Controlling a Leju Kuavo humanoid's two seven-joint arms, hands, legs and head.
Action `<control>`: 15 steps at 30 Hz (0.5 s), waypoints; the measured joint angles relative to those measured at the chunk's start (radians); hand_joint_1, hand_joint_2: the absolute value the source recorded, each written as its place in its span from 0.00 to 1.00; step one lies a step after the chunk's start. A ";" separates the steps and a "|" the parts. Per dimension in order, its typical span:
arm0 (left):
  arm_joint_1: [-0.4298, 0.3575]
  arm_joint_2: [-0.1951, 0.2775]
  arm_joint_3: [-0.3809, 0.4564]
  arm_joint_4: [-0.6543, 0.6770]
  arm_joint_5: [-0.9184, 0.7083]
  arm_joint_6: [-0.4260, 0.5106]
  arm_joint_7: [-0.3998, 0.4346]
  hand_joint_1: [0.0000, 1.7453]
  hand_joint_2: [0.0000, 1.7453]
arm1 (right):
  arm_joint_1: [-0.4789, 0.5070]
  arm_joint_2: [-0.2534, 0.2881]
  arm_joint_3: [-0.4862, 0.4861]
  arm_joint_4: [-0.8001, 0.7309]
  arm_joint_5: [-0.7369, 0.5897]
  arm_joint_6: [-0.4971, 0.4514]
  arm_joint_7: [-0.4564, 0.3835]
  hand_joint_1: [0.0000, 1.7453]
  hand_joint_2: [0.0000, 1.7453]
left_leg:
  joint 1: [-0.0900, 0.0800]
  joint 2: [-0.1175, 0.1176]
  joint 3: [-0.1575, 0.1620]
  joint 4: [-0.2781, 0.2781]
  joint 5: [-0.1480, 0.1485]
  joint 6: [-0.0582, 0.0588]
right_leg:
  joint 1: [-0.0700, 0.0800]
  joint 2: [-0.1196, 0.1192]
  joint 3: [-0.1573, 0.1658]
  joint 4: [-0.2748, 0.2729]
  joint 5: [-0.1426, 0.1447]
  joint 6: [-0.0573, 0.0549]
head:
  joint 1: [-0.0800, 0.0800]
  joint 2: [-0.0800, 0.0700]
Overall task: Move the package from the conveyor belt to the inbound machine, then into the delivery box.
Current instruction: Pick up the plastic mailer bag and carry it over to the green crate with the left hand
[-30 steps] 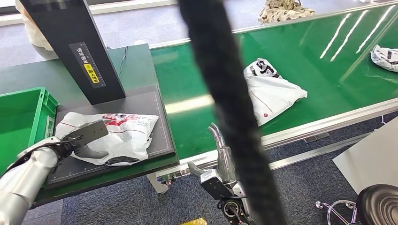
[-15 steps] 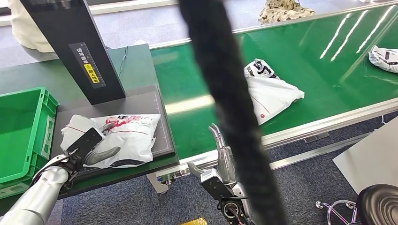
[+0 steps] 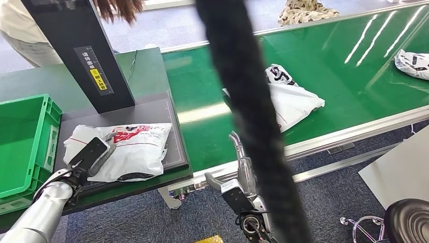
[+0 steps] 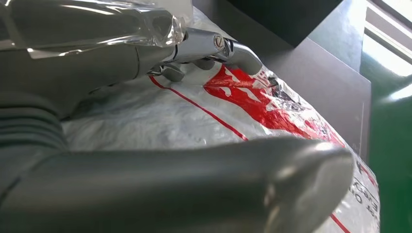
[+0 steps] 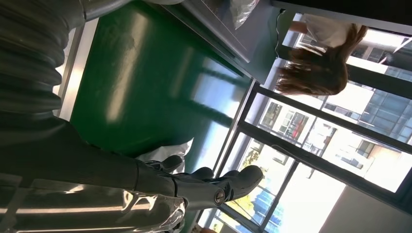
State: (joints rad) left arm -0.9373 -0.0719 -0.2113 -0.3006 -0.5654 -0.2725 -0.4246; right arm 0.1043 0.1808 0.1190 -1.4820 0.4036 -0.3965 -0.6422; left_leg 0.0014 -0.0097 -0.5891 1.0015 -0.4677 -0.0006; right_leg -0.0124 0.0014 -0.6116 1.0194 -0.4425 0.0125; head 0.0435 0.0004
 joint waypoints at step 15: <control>-0.004 0.011 0.008 0.000 -0.056 0.080 0.063 0.00 1.00 | -0.001 0.000 -0.005 0.000 -0.012 0.003 -0.012 0.00 1.00 | 0.000 0.000 0.000 0.000 0.000 0.000 | 0.000 0.000 0.000 0.000 0.000 0.000 | 0.000 0.000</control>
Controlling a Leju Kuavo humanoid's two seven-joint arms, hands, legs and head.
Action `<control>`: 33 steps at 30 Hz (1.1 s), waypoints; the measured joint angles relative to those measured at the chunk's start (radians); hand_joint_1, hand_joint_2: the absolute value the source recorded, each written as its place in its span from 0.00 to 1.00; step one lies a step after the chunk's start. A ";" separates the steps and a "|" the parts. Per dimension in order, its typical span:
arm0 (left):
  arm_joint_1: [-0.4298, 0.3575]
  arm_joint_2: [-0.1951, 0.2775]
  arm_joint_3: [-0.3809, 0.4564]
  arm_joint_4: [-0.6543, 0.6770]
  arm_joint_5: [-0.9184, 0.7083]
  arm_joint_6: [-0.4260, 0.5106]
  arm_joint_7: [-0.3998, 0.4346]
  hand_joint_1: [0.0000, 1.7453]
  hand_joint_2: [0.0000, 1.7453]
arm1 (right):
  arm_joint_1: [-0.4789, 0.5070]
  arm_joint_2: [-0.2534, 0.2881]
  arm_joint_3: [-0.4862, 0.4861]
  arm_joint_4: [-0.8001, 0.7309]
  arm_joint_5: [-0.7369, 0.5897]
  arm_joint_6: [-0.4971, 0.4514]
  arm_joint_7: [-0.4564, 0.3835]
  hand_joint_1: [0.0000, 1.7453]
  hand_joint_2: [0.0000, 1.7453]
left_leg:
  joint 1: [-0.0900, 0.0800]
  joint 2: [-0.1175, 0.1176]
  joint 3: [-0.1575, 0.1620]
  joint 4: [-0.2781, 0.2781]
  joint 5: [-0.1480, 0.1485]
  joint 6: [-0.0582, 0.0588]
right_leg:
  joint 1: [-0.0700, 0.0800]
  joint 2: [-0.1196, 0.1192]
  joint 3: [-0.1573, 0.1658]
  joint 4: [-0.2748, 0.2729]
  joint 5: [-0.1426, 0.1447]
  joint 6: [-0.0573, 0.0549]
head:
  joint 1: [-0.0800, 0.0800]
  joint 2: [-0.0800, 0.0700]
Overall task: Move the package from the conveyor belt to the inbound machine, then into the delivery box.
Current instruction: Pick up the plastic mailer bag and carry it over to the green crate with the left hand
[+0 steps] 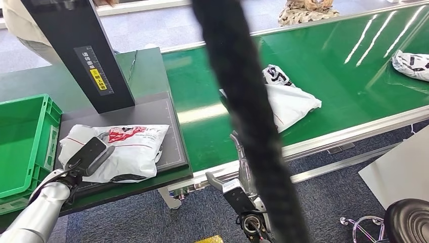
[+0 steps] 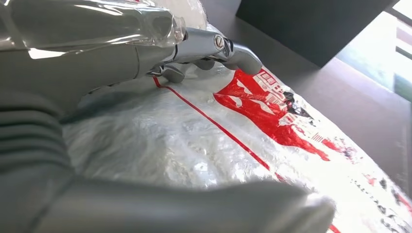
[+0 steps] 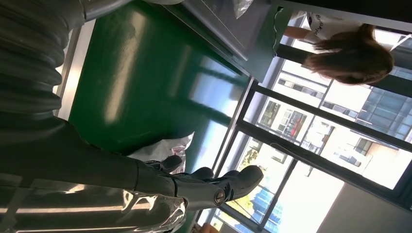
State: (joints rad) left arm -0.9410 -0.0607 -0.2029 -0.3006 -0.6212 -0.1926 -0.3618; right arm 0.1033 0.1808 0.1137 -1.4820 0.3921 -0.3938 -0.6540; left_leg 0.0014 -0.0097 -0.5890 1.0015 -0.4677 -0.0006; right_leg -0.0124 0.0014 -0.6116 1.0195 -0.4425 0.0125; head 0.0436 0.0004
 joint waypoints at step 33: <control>-0.027 0.002 0.016 0.000 -0.035 -0.006 0.086 0.00 1.00 | -0.016 -0.002 0.005 0.018 -0.035 -0.012 -0.019 0.00 1.00 | 0.000 0.000 0.000 0.000 0.000 0.000 | 0.000 0.000 0.000 0.000 0.000 0.000 | 0.000 0.000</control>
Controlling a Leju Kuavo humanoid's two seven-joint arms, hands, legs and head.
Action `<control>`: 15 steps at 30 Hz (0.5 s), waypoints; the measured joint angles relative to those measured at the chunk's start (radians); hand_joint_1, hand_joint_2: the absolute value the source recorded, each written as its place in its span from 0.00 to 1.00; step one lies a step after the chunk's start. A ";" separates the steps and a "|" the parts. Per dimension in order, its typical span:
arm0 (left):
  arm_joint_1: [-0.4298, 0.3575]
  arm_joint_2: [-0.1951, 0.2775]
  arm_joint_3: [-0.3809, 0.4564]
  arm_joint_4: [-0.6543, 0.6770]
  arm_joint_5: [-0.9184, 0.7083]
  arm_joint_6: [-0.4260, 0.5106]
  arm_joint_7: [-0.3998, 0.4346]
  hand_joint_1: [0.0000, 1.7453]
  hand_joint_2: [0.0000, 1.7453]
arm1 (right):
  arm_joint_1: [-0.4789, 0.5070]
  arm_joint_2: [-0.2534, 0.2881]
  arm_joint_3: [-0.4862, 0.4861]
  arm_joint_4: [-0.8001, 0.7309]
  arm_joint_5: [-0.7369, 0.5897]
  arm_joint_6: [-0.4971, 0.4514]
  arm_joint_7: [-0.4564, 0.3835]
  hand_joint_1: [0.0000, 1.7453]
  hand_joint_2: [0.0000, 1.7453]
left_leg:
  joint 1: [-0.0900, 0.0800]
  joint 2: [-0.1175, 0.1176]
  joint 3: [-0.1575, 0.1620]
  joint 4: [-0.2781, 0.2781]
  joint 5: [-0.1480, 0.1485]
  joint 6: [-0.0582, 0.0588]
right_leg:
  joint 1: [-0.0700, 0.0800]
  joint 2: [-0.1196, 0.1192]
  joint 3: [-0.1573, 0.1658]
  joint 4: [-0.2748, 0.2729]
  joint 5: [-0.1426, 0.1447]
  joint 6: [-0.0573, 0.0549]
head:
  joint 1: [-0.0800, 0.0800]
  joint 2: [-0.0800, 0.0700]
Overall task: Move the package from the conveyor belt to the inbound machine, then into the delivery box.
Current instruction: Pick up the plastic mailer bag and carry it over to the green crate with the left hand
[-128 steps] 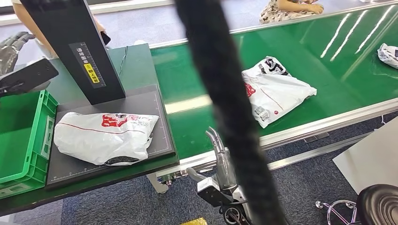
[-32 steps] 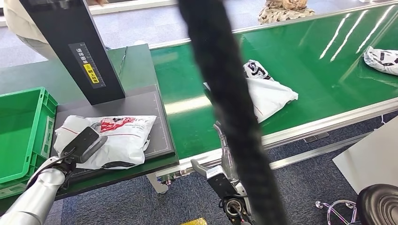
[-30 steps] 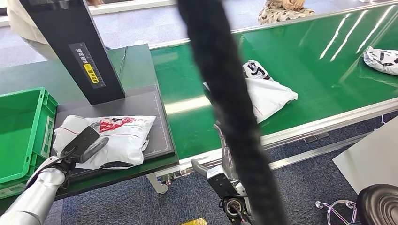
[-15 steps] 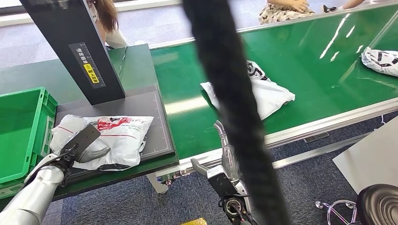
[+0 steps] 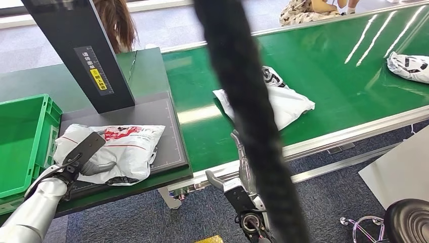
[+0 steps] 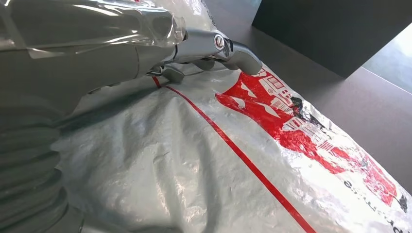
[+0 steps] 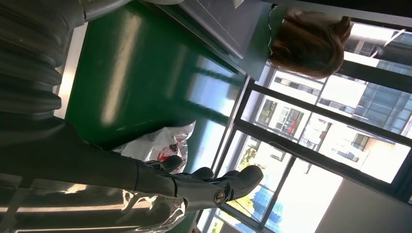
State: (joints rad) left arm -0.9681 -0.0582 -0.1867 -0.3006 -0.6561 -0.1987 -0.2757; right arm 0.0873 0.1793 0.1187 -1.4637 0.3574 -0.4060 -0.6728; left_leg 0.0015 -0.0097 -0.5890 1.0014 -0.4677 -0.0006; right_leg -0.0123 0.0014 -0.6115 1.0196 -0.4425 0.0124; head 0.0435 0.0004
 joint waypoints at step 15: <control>-0.009 0.016 0.022 0.000 -0.004 0.000 0.008 1.00 1.00 | -0.023 -0.007 0.008 0.024 -0.028 -0.020 -0.016 0.00 1.00 | 0.000 0.000 0.000 0.000 0.000 0.000 | 0.000 0.000 0.000 0.000 0.000 0.000 | 0.000 0.000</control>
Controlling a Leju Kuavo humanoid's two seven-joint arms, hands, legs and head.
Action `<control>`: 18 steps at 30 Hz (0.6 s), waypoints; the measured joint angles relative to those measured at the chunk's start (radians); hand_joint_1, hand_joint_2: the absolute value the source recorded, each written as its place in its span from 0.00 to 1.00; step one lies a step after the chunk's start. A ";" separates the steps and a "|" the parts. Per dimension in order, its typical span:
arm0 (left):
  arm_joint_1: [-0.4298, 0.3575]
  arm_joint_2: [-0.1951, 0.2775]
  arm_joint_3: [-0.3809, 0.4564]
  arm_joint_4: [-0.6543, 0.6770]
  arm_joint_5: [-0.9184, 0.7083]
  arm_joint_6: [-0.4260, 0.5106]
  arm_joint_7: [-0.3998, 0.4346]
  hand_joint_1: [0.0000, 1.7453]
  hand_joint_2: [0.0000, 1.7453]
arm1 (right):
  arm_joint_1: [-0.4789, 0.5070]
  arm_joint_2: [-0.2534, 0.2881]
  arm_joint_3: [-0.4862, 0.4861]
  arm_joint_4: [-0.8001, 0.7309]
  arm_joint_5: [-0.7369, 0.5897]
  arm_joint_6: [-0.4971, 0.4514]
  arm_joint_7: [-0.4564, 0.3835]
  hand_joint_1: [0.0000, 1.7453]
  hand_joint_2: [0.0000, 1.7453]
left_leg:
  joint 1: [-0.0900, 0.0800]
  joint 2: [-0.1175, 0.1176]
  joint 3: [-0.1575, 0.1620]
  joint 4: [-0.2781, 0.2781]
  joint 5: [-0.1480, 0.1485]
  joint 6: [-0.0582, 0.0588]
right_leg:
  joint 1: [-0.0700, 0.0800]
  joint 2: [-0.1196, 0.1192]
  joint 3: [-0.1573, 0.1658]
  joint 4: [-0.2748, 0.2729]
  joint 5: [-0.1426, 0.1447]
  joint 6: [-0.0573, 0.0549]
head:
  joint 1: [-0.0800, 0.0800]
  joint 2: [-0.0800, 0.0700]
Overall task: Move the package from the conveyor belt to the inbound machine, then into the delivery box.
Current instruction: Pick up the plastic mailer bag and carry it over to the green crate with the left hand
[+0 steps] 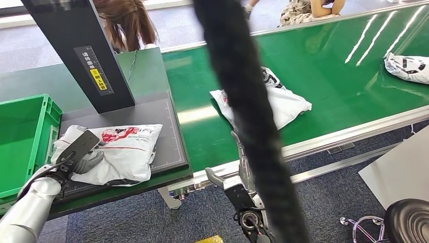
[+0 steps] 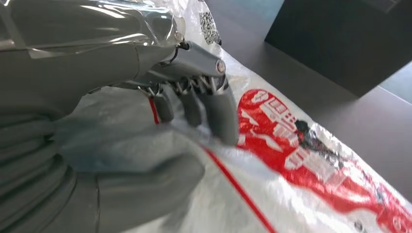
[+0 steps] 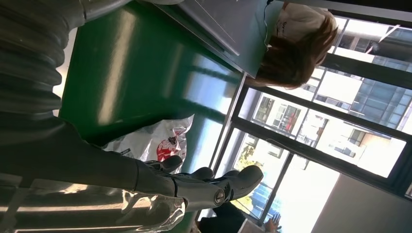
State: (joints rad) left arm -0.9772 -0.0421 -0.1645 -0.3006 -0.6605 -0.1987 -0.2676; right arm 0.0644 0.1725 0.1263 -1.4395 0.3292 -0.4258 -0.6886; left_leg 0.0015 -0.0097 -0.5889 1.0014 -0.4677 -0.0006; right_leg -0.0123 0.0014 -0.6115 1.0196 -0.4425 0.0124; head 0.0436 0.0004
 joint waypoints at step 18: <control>0.002 0.016 0.052 0.000 0.027 0.023 -0.002 0.00 1.00 | 0.009 -0.004 0.000 0.000 -0.018 -0.004 -0.003 0.00 1.00 | 0.000 0.000 0.000 0.000 0.000 0.000 | 0.000 0.000 0.000 0.000 0.000 0.000 | 0.000 0.000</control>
State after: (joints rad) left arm -0.9753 -0.0263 -0.1122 -0.3006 -0.6331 -0.1753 -0.2693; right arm 0.0733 0.1690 0.1263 -1.4399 0.3109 -0.4300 -0.6920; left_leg 0.0015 -0.0098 -0.5890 1.0014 -0.4677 -0.0006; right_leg -0.0123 0.0014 -0.6117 1.0196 -0.4425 0.0124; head 0.0435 0.0004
